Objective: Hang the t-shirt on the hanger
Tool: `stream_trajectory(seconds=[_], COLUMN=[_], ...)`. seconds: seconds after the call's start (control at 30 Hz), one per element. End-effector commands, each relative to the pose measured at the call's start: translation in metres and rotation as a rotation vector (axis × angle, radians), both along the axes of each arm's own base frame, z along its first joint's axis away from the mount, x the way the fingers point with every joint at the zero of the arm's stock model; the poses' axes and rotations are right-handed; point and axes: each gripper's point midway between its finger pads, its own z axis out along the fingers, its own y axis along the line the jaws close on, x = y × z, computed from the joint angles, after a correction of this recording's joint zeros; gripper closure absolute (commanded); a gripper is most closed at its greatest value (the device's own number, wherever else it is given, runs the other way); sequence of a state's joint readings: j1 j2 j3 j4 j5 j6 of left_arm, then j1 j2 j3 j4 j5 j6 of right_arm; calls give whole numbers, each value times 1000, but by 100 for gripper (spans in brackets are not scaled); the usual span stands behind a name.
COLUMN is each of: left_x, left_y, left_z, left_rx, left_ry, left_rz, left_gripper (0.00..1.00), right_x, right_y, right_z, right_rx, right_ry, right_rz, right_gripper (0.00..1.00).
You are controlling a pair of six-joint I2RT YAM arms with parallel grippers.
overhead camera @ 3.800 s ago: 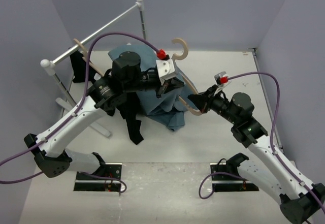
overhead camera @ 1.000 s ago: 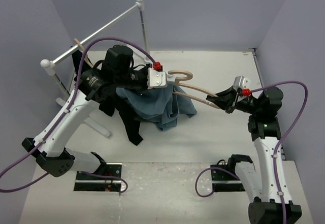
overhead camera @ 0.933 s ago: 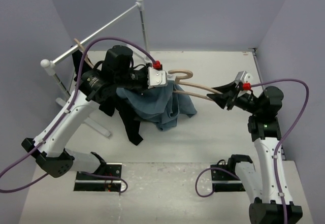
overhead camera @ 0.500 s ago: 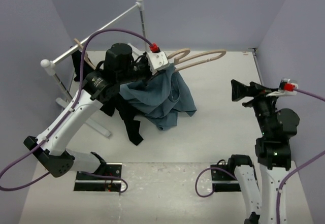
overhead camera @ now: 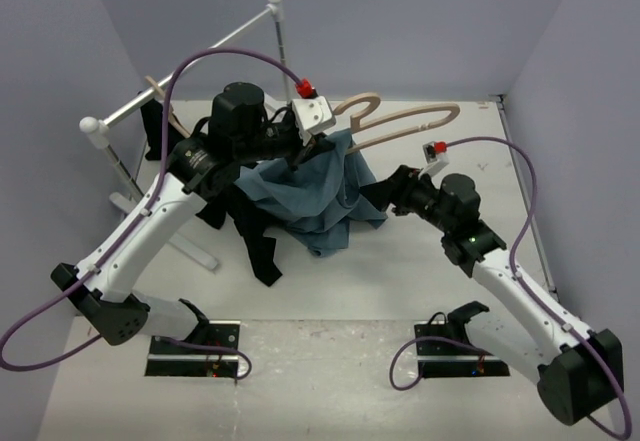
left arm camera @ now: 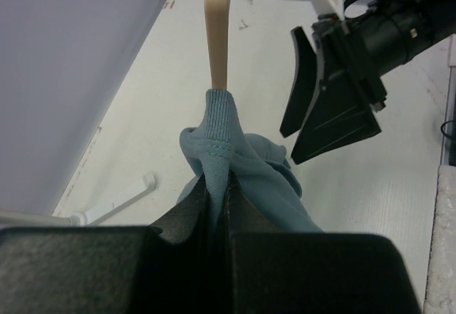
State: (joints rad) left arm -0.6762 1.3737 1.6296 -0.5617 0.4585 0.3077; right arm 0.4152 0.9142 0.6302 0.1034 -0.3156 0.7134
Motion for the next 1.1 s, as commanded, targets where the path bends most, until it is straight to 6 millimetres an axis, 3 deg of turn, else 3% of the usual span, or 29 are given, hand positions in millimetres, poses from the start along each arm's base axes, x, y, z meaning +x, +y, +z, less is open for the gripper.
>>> stream_trajectory(seconds=[0.0,0.07,0.1,0.2,0.3,0.33,0.4,0.5,0.53,0.57,0.67,0.73,0.77,0.87,1.07], left_x=[-3,-2,-2,1,5,5,3,-4,-12,-15,-30,-31,-27,-16,3], left_y=[-7,-8,-9,-8,-6,-5,-2,0,0,-1,-2,-1,0,1,4], left_z=[41,41,41,41,40,40,37,32,35,29,19,12,2,-28,-53], left_rx=[-105,-110,-114,-121,-122,-121,-112,-101,-105,-93,-89,-80,-55,15,91], left_ry=[-73,-68,-63,-51,-31,-30,-19,-14,-28,-32,-36,-34,-30,-8,12], left_rz=[-34,-33,-32,-13,19,23,22,-1,-38,-64,-136,-143,-131,-98,-31], left_gripper=[100,100,100,100,100,100,100,100,100,100,100,100,100,100,100], right_x=[28,33,33,36,41,47,52,59,67,70,78,82,84,82,77], right_y=[17,28,39,51,34,18,-20,-82,-116,-135,-171,-182,-198,-219,-230], right_z=[28,18,12,1,-26,-21,-34,-21,-16,-6,17,22,26,33,51], right_rx=[17,13,21,25,-22,-22,-25,-7,-15,-24,-69,-89,-98,-85,-132], right_ry=[-110,-86,-72,-47,-3,-27,8,31,30,25,37,55,73,88,105], right_rz=[-34,-18,13,32,-61,-147,-272,-427,-511,-545,-588,-597,-619,-637,-631], right_gripper=[34,35,41,71,100,100,100,100,100,100,100,100,100,100,100])
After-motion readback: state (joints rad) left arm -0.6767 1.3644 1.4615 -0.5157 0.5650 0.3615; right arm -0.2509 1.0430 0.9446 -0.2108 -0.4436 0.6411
